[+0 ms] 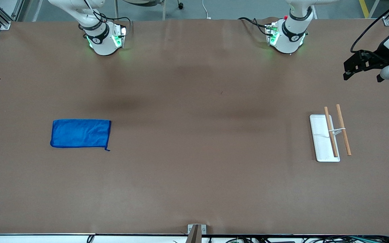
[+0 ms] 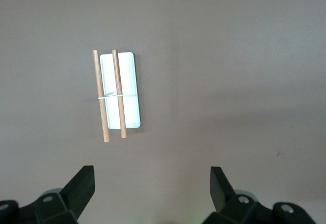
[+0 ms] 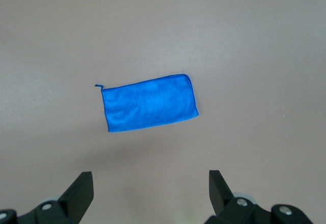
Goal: Right arm passes towel to left arm to hang
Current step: 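Reach the right gripper down to the blue towel's edge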
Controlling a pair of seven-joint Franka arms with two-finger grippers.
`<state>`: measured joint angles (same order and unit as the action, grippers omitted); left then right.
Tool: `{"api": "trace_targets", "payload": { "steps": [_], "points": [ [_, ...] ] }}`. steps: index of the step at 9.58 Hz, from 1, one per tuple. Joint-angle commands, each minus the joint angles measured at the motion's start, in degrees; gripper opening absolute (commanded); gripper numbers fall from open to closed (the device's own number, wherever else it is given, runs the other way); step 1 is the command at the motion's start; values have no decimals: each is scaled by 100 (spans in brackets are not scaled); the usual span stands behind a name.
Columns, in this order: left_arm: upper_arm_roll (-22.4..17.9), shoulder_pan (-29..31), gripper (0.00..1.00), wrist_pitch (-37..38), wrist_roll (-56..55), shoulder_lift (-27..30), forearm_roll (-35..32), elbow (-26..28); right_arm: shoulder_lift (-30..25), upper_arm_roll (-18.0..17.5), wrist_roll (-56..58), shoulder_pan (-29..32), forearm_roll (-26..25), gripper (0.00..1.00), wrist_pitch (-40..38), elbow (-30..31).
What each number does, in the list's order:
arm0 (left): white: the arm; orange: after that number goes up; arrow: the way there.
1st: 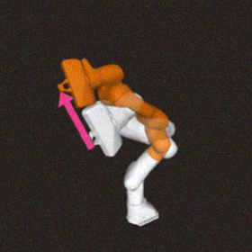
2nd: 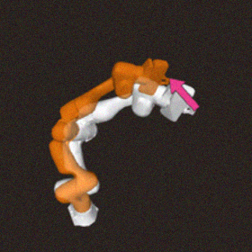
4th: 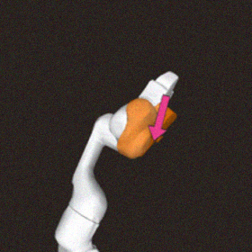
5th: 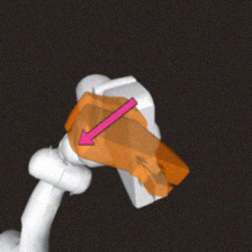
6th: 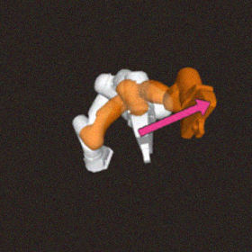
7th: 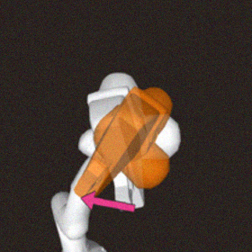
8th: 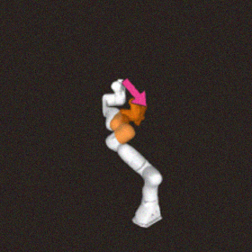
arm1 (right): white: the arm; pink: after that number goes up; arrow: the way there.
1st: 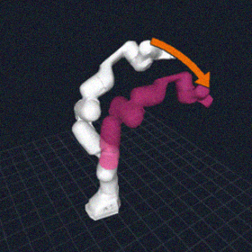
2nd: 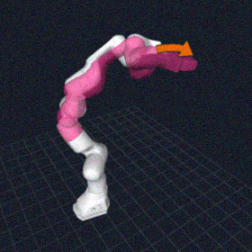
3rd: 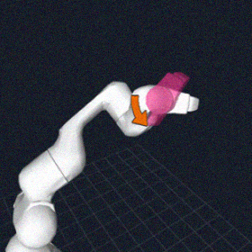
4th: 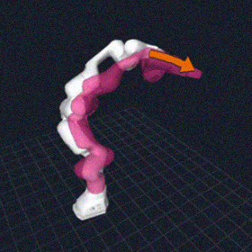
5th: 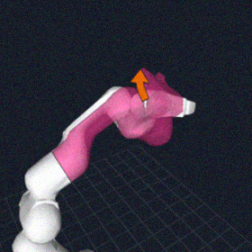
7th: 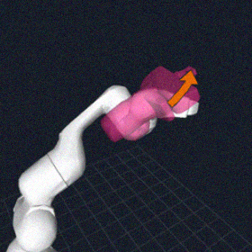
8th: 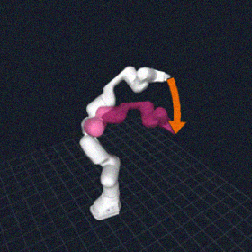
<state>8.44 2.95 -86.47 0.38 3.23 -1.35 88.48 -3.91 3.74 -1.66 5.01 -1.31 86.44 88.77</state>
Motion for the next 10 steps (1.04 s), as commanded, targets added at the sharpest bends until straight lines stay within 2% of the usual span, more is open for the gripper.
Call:
{"api": "trace_targets", "payload": {
  "steps": [1,4,6,7,8,10],
  "points": [
    [44,-14,100,130,50,-174,-129,-67,30,-40,-18,61,-54,100,-109,-88],
    [44,39,100,130,59,-200,-137,-155,56,-40,-19,61,-19,100,-100,-88],
    [35,56,100,147,24,-217,-42,-103,353,-49,461,26,-10,100,-5,287],
    [18,57,100,148,32,-226,-32,-111,590,-49,665,35,-10,100,388,603],
    [0,65,100,148,93,-278,-23,-137,688,-49,667,35,-10,100,1122,1189],
    [-9,57,100,139,94,-288,-41,-155,872,-58,676,-35,-10,100,2993,2569]
  ]
}}
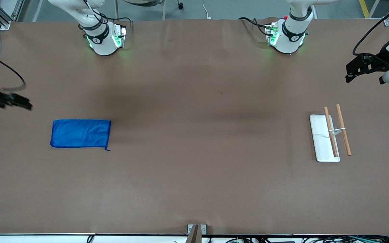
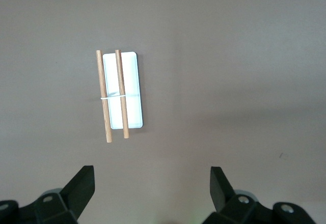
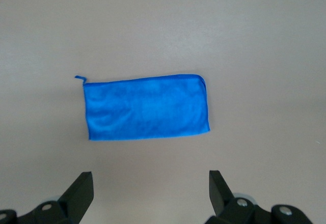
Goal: Right arm passes towel to left arm to hang
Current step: 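Reach the right gripper down to the blue towel's edge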
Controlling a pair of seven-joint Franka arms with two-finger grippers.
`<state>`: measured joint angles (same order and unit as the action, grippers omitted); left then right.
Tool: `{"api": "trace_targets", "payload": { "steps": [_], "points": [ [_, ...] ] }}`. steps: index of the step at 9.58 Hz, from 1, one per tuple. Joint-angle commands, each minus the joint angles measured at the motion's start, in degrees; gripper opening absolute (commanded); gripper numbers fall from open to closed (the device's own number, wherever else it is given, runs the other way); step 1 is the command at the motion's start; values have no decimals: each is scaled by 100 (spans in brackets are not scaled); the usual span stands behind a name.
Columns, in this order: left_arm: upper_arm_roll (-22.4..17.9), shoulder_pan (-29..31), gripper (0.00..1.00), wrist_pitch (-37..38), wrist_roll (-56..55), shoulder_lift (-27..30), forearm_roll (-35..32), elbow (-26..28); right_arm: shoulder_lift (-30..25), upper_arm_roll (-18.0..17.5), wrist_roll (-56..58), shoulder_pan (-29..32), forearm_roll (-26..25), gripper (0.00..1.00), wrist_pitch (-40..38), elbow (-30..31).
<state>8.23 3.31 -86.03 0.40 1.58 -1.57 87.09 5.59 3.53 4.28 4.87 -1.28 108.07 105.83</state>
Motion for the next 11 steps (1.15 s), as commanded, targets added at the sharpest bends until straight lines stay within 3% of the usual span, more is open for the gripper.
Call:
{"api": "trace_targets", "payload": {
  "steps": [1,4,5,9,11],
  "points": [
    [12,20,100,95,100,-115,-18,-17,212,-37,91,-30,-13,100,1605,1260],
    [3,20,100,95,65,-132,-18,-17,1345,-37,99,-126,-39,99,4030,2062],
    [3,20,100,95,4,-132,-27,-25,1523,-45,213,-135,-48,99,4334,2168],
    [12,11,100,95,12,-132,-10,-52,1911,-45,275,-3,-48,98,4530,2187],
    [20,-15,100,95,-14,-132,-10,-52,1938,-45,275,-12,-48,92,4522,2283]
  ]
}}
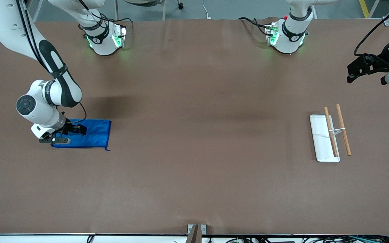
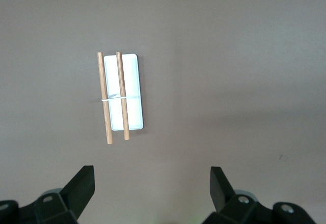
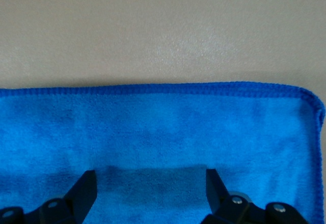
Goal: Right arm passes towel to left arm to hang
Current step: 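Close the right gripper on the blue towel's edge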
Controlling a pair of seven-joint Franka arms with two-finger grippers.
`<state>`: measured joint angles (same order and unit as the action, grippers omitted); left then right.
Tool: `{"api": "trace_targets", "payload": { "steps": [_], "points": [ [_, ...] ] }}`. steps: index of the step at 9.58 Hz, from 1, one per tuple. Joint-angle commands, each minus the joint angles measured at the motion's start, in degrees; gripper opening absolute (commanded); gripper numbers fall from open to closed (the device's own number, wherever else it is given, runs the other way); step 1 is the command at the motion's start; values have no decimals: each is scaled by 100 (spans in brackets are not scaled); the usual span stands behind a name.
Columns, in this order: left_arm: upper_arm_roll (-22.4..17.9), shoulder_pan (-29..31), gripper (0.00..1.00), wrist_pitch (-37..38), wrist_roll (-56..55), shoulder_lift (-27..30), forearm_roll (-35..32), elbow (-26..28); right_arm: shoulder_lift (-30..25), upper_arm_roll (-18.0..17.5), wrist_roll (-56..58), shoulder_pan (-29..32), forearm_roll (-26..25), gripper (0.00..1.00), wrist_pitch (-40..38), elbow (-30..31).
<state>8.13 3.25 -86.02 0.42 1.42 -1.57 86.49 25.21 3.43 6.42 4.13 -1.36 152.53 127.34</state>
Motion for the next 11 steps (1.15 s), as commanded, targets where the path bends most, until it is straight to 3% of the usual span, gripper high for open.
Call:
{"api": "trace_targets", "payload": {
  "steps": [1,2,4,6,8,11],
  "points": [
    [22,0,100,95,-24,-116,-10,25,-25,-35,61,70,-40,91,75,142],
    [30,26,100,95,10,-125,-18,26,-7,-35,61,87,-40,83,84,142],
    [30,26,100,95,-7,-125,-10,8,11,-35,52,79,-40,30,84,134],
    [30,18,100,95,-24,-125,-10,8,2,-44,-18,79,-14,1,32,125],
    [31,-17,100,51,-42,-133,-1,-1,-68,-53,-36,35,21,0,-186,29],
    [31,9,100,42,-16,-239,-10,-132,-331,-53,-54,-70,30,0,-1854,-822]
  ]
}}
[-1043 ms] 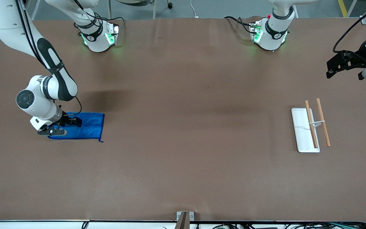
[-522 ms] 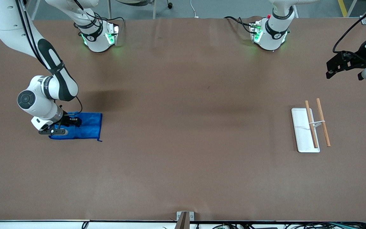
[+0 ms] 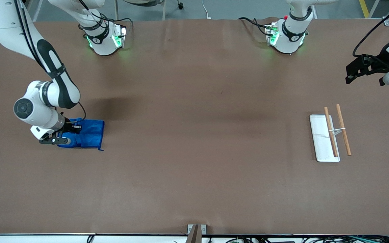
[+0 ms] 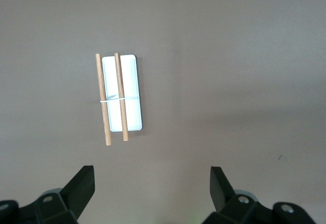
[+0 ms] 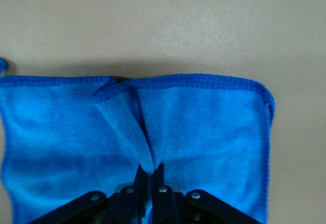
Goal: Right arm passes towel to left arm to hang
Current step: 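Lift the towel with the right gripper while the left gripper approaches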
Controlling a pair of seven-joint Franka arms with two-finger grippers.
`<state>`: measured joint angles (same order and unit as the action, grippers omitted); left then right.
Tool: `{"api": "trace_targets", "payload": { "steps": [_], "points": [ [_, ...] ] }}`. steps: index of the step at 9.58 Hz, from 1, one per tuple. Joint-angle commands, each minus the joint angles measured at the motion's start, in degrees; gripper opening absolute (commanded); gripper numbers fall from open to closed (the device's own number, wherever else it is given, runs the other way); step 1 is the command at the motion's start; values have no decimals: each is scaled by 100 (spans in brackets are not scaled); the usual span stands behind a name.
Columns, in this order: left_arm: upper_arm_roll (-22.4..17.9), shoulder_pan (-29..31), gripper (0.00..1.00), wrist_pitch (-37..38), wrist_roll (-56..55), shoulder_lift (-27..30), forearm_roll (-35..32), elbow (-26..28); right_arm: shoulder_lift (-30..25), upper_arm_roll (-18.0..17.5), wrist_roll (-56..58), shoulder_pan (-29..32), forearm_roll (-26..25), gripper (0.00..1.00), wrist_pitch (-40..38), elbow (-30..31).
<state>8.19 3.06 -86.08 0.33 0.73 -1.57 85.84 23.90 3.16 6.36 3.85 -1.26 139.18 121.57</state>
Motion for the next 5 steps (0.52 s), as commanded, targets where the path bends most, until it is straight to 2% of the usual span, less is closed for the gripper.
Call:
{"api": "trace_targets", "payload": {
  "steps": [1,3,5],
  "points": [
    [25,37,100,47,-7,-187,-1,-76,-315,-26,-47,-112,21,0,-872,-448],
    [25,37,100,47,11,-257,-10,-199,-499,-148,-440,-331,30,0,-1924,-1105],
    [25,-6,100,30,81,-344,-53,-200,-562,-918,-1509,-367,39,0,-2710,-1827]
  ]
}}
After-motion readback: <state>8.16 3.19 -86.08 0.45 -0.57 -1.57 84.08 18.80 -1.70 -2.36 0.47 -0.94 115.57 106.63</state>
